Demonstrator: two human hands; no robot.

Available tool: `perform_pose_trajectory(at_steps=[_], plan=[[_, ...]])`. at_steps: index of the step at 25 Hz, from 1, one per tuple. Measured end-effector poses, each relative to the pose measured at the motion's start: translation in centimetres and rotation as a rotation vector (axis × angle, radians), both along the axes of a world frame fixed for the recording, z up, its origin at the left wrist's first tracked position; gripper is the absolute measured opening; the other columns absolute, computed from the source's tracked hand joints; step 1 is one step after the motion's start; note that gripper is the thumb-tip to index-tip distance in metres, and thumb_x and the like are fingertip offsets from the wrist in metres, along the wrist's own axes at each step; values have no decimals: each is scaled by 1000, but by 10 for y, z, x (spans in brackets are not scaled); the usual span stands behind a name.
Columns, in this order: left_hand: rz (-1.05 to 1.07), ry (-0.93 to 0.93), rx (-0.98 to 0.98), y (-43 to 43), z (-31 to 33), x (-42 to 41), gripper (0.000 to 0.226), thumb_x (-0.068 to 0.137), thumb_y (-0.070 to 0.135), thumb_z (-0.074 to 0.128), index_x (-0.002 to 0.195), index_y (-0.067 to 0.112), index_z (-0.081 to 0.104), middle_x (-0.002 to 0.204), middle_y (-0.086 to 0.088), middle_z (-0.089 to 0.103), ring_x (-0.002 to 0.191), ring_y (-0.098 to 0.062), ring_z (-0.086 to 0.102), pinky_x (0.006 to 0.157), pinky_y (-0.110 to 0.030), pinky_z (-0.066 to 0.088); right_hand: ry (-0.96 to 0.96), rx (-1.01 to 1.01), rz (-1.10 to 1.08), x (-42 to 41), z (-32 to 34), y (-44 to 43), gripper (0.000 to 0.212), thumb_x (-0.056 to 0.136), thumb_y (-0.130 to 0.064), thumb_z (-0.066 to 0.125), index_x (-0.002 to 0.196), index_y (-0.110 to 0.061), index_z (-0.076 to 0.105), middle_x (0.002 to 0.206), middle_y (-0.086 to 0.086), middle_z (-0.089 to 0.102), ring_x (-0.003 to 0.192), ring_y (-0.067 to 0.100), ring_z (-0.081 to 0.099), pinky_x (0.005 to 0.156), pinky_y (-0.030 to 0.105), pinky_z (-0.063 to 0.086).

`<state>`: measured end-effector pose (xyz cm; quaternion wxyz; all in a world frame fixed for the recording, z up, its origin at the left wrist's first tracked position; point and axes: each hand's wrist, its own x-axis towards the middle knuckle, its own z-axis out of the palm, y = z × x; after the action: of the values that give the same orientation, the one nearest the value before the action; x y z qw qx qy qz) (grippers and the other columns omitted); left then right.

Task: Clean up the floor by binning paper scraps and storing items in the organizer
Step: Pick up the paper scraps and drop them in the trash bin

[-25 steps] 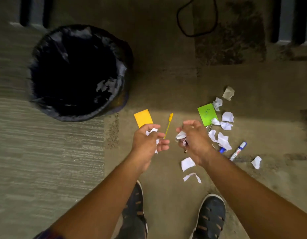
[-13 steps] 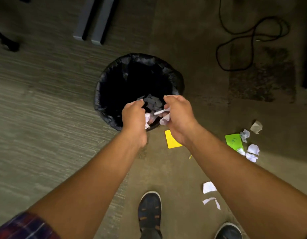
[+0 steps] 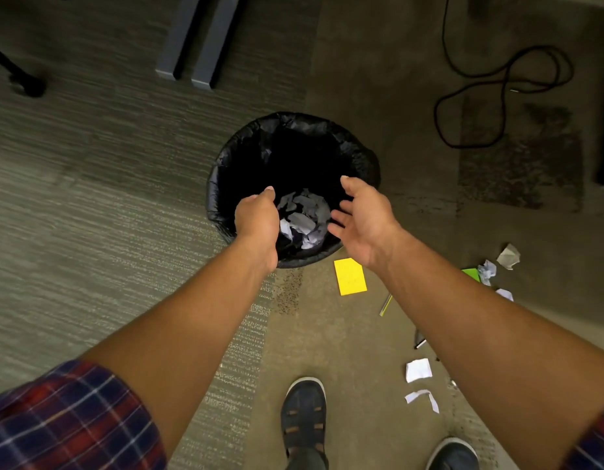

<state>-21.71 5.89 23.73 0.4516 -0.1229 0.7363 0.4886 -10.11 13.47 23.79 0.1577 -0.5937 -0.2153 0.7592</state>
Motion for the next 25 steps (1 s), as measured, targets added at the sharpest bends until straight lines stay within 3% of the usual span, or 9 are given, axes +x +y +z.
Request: perform_pose_trajectory(at_steps=[1,3,8,12,15,18,20,22,25], plan=[[-49,57,5,-2,-2,2,36,102,35,56,132,15,57,120,5,62,109,-14,60,85,-27,43,14,30,-2,6,-1,1,42,99,-34,60,137,-20,51,151,13,47,128,29,54,109,47,46],[-128,211,14,-5,-1,12,40,100,36,60,137,19,57,125,5,63,106,-7,61,77,-19,44,41,83,-18,23,0,0,32,99,-35,61,126,-18,54,142,13,56,117,28,63,99,45,54],[-255,632,223,-6,6,68,19,93,26,65,110,20,63,102,-8,67,80,-10,61,73,-25,52,-68,167,-81,113,9,-3,21,100,-32,60,115,-19,53,118,16,70,95,31,70,77,43,56],[-478,581,286,-12,-7,147,21,85,29,69,105,30,60,100,-8,66,75,-20,63,75,-31,53,-307,194,-109,219,4,-5,25,98,-29,64,118,-18,55,106,11,67,81,26,68,65,35,54],[-783,539,234,-33,-43,205,27,83,22,73,109,23,63,107,1,62,83,-24,65,82,-35,53,-492,197,-52,301,-17,-17,25,95,-14,66,118,-14,56,99,13,66,70,23,63,57,30,51],[-1203,604,127,-63,-94,253,35,82,20,75,114,22,62,116,-2,57,97,-29,65,90,-41,55,-657,239,152,370,-57,-29,36,91,-1,66,125,-4,55,84,11,64,67,20,59,61,32,50],[-1361,578,44,-81,-126,284,38,81,23,76,115,25,60,121,-3,55,100,-32,65,89,-44,56,-797,299,322,408,-89,-35,44,84,-5,75,125,-3,57,82,6,63,75,23,62,73,36,52],[-1409,556,-30,-93,-157,316,38,81,24,75,116,25,60,121,-2,54,99,-32,64,88,-43,56,-936,354,545,435,-119,-40,57,79,-13,81,130,-10,57,93,7,66,91,27,65,87,35,51],[-1448,559,-127,-102,-206,354,38,84,24,73,120,23,61,126,-4,54,111,-30,60,92,-41,53,-936,433,768,457,-172,-45,82,75,-22,85,147,-18,46,123,17,59,113,33,59,95,32,45]])
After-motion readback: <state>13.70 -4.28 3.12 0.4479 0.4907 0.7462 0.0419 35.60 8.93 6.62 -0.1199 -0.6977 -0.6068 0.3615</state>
